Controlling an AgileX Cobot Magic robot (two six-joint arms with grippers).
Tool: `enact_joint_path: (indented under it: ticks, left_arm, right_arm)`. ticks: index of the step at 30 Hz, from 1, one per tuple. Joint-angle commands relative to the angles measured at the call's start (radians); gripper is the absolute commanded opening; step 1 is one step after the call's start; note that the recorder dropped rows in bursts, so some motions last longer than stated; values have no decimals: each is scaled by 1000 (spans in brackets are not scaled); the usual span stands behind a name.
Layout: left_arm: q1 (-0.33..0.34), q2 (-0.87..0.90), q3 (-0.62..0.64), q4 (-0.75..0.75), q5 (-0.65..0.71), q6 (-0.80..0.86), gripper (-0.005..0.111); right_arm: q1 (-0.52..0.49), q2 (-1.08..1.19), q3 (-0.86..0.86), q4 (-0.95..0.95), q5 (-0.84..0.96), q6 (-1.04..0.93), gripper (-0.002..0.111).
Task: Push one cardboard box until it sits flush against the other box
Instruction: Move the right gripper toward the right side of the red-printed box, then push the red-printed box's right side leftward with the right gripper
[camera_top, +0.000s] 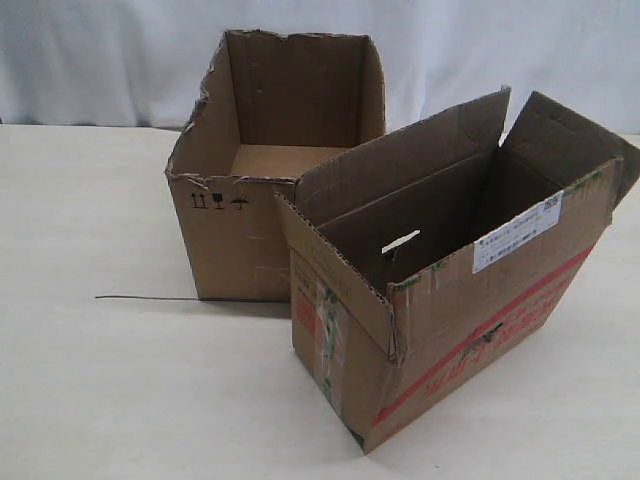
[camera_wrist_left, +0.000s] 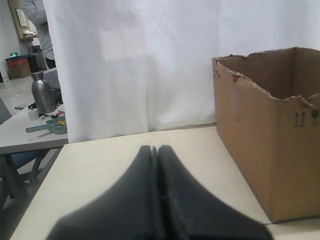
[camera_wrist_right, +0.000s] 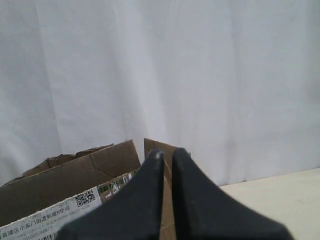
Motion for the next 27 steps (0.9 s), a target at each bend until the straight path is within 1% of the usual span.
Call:
enact_joint_path:
  ticks: [1, 5, 10, 12, 15, 17, 18, 19, 20, 21, 22, 24, 27]
  left_arm:
    - [1, -4, 3, 0, -7, 0, 0]
    - [1, -4, 3, 0, -7, 0, 0]
    - [1, -4, 3, 1, -7, 0, 0]
    - [1, -4, 3, 1, -12, 0, 0]
    - [1, -4, 3, 1, -12, 0, 0]
    - [1, -4, 3, 1, -12, 0, 0]
    - [1, -4, 3, 1, -12, 0, 0]
    - [1, -4, 3, 1, -12, 0, 0]
    - [1, -4, 3, 1, -12, 0, 0]
    - [1, -4, 3, 1, -12, 0, 0]
    - [1, -4, 3, 1, -12, 0, 0]
    - [1, -4, 3, 1, -12, 0, 0]
    - [1, -4, 3, 1, -12, 0, 0]
  right_arm:
    - [-6, -3, 2, 4, 10, -2, 5]
    - [-6, -3, 2, 4, 43, -2, 5]
    - [-6, -2, 2, 4, 10, -2, 5]
    - [-6, 47, 2, 4, -15, 0, 5]
    - [-4, 184, 2, -8, -49, 5, 5]
    - [21, 326, 2, -53, -115, 37, 5]
    - [57, 458, 2, -145, -161, 94, 5]
    - [99, 564, -20, -213, -160, 115, 5]
    - [147, 742, -71, -231, -145, 116, 5]
    - [166, 826, -96, -231, -138, 106, 5]
    - [182, 965, -134, -231, -138, 98, 5]
    - [182, 1139, -167, -231, -152, 94, 5]
    - [180, 1270, -172, -231, -200, 76, 5]
